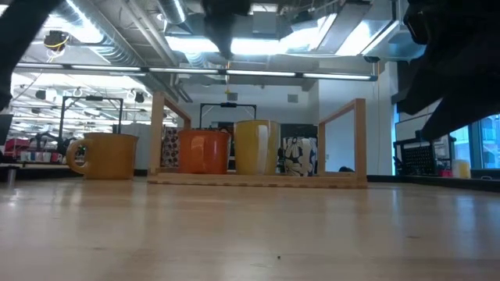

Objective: Place coffee mugs
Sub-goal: Put the yellow mug on the shelf

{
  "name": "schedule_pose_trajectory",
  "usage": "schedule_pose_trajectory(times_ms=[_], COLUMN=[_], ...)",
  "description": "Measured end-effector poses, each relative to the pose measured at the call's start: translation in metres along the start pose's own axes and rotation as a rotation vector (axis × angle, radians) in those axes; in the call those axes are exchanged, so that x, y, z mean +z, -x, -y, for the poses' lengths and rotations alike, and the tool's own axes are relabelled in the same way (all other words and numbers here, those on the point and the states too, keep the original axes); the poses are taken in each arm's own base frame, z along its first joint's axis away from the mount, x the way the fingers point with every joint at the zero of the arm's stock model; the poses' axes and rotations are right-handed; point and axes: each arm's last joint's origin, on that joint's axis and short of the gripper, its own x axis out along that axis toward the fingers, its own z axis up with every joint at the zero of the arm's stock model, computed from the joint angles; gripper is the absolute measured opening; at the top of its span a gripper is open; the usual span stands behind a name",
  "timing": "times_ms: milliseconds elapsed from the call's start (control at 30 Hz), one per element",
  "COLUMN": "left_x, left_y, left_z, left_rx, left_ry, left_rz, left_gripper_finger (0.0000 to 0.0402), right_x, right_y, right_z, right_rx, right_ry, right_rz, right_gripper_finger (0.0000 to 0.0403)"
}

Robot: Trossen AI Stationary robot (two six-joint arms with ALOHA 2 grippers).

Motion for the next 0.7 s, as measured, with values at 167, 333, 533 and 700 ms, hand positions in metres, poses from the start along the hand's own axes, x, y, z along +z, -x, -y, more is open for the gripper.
schedule_pose_trajectory(times_ms=[167,333,533,700], left_x=[-0.046,-0.1,-0.152,-0.179], left_y=[0.022,0.021,0.007,-0.017], left_z=[-0.019,-0.029,-0.03,-0.032], left_rx=[0.033,0.03,0.018,-0.035], left_ry=[0.088,0.181,0.25,0.284], left_rz=[-0.011,-0.057,-0.17,-0.249], left_gripper_finger=[0.0123,0.0123,0.0123,0.0123], right_x=[0.0,0.0,0.0,0.001], right_y=[0.0,0.0,0.0,0.0], right_z=[0.001,0.001,0.002,0.003], right_rx=[-0.006,-0.01,-0.018,-0.024], right_ry=[0.007,0.034,0.04,0.044], right_rz=[-0.001,0.006,0.01,0.025], right_gripper_finger=[0.0229,0.0229,0.0229,0.0229])
